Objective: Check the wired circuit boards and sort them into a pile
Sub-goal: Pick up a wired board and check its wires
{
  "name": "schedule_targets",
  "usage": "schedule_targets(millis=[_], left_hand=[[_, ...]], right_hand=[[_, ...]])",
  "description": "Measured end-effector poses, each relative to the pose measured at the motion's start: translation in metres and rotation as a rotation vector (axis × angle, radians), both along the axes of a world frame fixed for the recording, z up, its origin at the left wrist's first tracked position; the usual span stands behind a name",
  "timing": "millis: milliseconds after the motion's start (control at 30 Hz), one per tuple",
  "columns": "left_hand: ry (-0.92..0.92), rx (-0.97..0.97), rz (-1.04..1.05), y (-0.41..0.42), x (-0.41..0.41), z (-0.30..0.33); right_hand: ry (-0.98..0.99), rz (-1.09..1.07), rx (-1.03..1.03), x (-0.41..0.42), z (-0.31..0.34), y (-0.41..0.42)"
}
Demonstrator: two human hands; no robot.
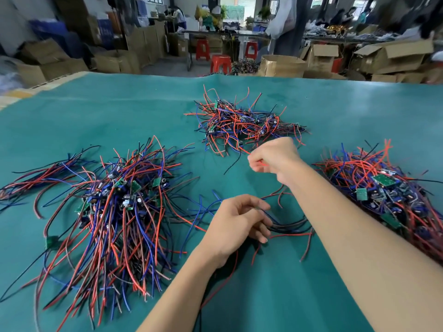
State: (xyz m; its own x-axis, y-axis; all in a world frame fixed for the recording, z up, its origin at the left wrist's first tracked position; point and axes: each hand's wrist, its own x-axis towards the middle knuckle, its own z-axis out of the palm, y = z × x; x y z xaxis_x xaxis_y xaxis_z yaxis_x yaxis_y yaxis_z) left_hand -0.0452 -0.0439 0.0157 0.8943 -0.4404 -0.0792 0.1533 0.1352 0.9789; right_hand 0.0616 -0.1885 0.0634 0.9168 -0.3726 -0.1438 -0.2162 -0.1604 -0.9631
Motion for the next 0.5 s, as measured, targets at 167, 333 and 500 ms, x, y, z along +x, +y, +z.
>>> schedule_targets(millis=[167, 333, 500], left_hand=[[0.138, -0.175, 0.148, -0.001, 0.004, 0.002], [0.178, -0.233, 0.145, -0.004, 0.005, 0.000], [0.121, -0.201, 0.091, 0.000, 0.004, -0.003]], right_hand=[[-0.056, 0.122, 0.251, -0.068, 0.013, -0.036], [-0.001, 0.341, 0.246, -0.136, 0.000, -0.053], [0.088, 0.610, 0.131, -0.148, -0.017, -0.024]])
